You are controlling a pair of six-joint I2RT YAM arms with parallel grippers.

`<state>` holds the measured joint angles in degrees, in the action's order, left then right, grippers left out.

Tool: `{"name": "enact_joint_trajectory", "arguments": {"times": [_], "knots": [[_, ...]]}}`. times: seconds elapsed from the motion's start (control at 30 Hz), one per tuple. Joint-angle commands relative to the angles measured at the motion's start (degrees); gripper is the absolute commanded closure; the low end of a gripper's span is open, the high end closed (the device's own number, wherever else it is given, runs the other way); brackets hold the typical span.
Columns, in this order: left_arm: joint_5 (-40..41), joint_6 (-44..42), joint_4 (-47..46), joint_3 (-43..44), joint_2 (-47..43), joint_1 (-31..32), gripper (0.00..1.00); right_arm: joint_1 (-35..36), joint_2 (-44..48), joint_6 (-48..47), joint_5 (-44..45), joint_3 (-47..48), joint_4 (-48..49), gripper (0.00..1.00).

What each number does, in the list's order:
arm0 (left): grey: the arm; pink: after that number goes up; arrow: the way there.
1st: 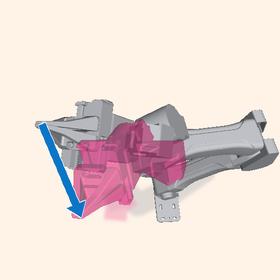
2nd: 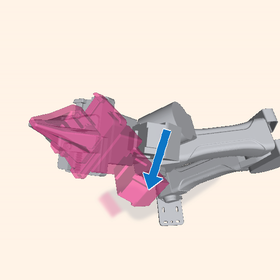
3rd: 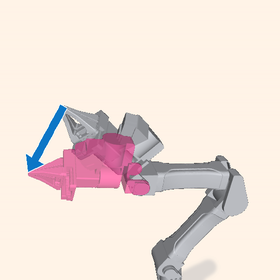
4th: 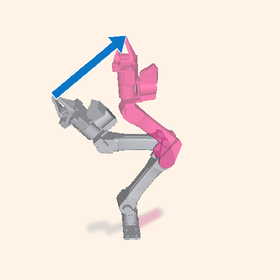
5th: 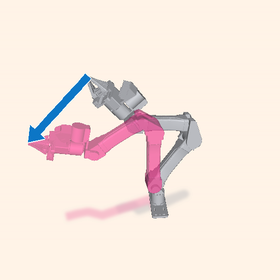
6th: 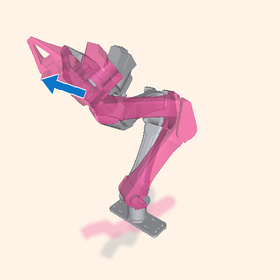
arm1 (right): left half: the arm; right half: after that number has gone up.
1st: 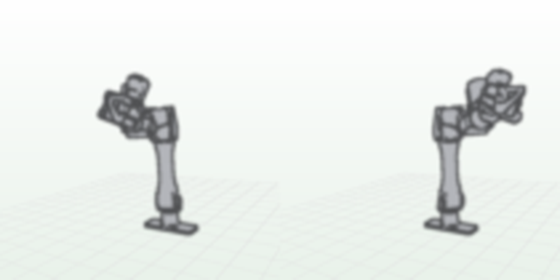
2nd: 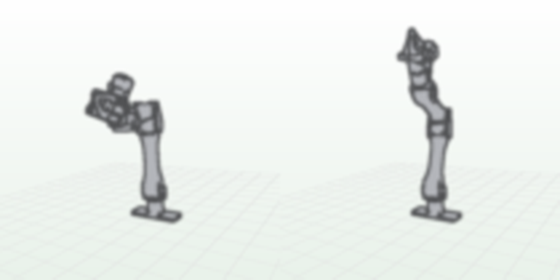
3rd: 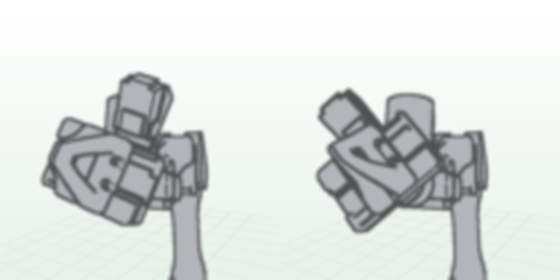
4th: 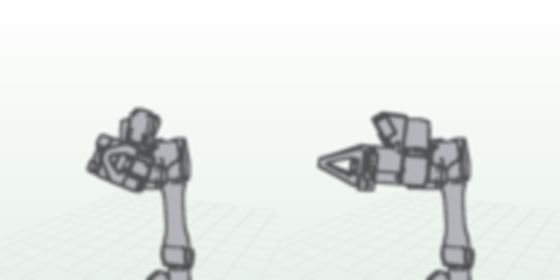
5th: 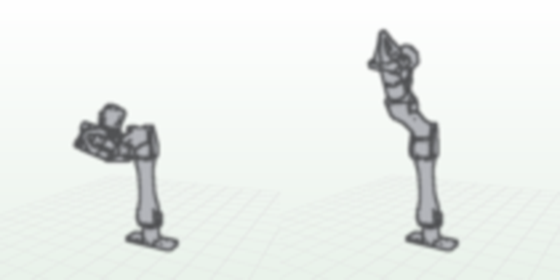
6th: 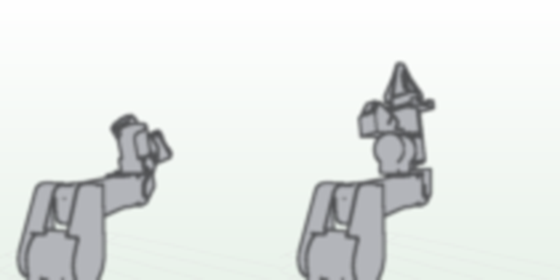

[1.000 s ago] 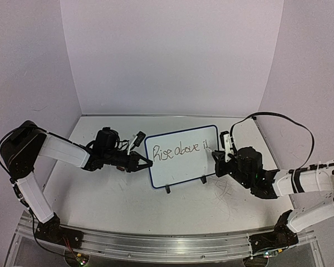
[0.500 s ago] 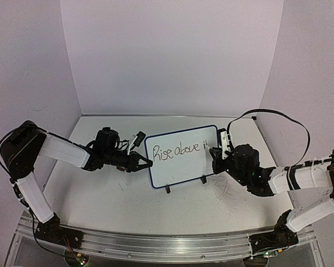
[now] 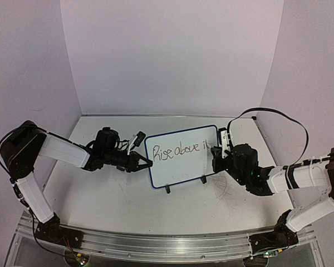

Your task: Write a sentence on the whiteboard

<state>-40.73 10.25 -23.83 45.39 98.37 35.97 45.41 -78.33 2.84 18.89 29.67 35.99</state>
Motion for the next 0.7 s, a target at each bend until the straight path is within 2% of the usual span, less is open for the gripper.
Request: {"name": "enact_joint_trajectory", "arguments": {"times": [0.0,0.3,0.67], "knots": [[5.0,-3.2,4.1,0.4,-0.4,-0.1,1.0,-0.1,-1.2,0.4,1.0,2.5,1.0,1.0],[5.0,-3.1,4.1,0.4,-0.3,-0.1,1.0,-0.1,-1.5,0.2,0.6,2.9,1.1,1.0],[5.0,-3.0,4.1,0.6,-0.4,-0.1,1.0,-0.1,-1.5,1.6,4.8,3.1,-1.8,1.0]]}}
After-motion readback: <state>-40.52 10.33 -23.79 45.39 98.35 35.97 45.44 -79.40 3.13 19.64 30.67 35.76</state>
